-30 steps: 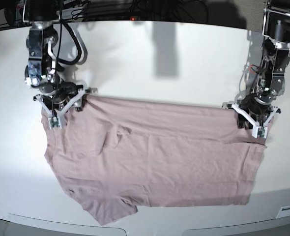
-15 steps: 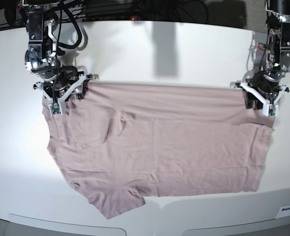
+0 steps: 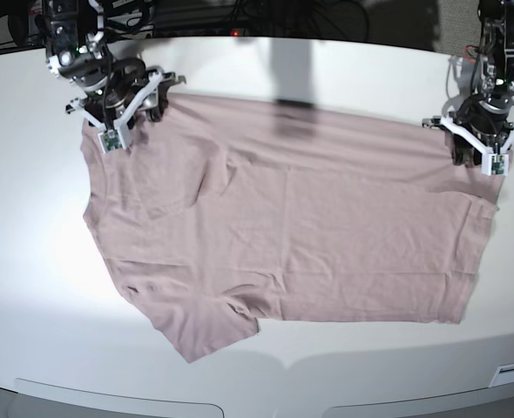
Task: Fold the T-shirt properly
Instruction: 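Hold the shirt edge with both grippers and pull it taut, then release the shirt and move both grippers out to the shirt's sides, then grasp the shirt's side edges with both grippers near the hem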
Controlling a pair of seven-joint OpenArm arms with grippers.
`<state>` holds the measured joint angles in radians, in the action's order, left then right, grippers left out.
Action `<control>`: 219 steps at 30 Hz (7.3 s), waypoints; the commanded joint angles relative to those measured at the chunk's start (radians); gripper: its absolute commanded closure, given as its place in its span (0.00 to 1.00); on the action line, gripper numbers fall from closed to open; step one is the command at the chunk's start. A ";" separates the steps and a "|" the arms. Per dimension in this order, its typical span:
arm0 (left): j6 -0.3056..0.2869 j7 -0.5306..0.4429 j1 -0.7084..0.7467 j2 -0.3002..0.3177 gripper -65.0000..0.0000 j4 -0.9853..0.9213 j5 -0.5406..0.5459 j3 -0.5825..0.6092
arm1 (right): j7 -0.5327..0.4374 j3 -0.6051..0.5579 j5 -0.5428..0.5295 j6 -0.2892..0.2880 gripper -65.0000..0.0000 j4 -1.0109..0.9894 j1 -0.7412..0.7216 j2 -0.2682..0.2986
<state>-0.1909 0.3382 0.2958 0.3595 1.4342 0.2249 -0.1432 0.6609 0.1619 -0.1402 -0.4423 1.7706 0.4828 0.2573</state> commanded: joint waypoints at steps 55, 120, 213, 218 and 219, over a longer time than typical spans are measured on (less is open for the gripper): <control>0.124 0.084 0.353 0.002 0.67 0.219 -0.251 -0.002 | 0.147 0.120 0.032 0.006 0.55 0.183 0.185 0.006; -0.058 0.098 -0.645 0.050 0.67 -0.282 -0.256 -0.002 | 0.134 0.119 -0.153 0.029 0.55 0.332 -0.283 0.003; -0.312 -0.436 -0.897 0.093 1.00 -1.152 -0.224 -0.001 | -0.017 -0.010 0.116 -0.048 0.35 -1.166 -1.180 0.020; -0.312 -0.437 -0.897 0.093 1.00 -1.152 -0.224 -0.001 | -0.017 -0.010 0.099 -0.139 0.35 -1.210 -1.178 0.020; -0.312 -0.436 -0.897 0.093 1.00 -1.152 -0.224 -0.001 | -0.016 -0.010 0.090 -0.149 0.35 -1.210 -1.178 0.020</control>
<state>-0.4995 -0.0986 -0.5793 0.4351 0.2726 0.0002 -0.1432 0.6437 0.1505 -0.0360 -0.5800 0.5537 -0.6670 0.2718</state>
